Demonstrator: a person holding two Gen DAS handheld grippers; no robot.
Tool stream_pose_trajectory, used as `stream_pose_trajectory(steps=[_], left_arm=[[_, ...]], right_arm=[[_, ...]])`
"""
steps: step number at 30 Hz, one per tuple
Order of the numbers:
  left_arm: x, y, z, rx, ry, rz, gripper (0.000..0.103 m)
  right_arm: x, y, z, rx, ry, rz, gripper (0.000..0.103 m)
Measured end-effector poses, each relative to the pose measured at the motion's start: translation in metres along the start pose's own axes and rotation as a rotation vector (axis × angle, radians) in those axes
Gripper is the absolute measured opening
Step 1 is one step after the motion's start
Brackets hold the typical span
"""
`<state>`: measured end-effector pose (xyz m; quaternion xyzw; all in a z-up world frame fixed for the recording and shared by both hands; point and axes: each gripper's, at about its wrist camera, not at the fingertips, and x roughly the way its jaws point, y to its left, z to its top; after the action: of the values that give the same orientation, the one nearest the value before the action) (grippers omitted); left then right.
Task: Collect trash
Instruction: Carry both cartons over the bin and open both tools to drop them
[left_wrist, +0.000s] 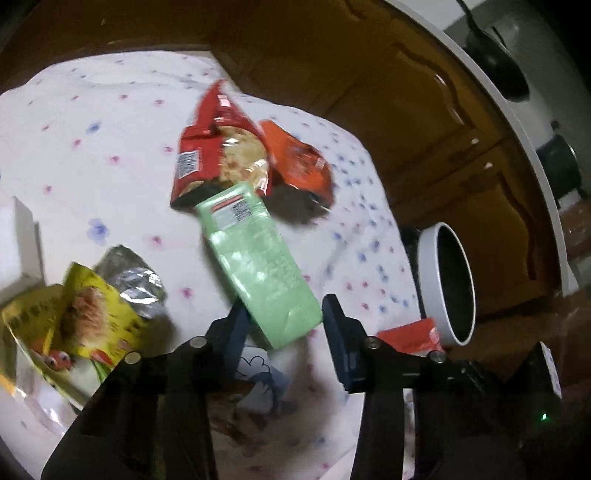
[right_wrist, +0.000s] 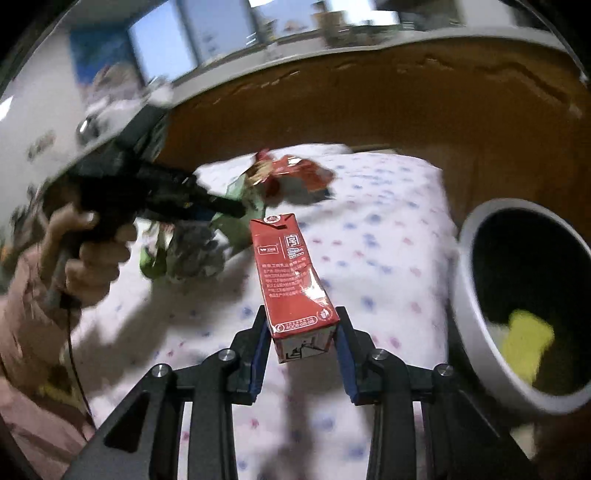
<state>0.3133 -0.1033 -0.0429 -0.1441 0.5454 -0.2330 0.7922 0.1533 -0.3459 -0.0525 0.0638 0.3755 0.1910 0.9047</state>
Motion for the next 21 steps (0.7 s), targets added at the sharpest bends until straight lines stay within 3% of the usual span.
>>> stream_pose_trajectory(steps=[11,21], left_arm=[[-0.005,-0.075,-0.061,0.296,-0.013,-0.005,0.035],[-0.005,-0.111,-0.099,0.391,-0.019,-0.055,0.034]], right_arm=[[-0.052,-0.014,-0.023,0.239,-0.137,-0.061,0.033],[-0.078,-0.026,-0.031,0.31,-0.183,-0.14,0.033]])
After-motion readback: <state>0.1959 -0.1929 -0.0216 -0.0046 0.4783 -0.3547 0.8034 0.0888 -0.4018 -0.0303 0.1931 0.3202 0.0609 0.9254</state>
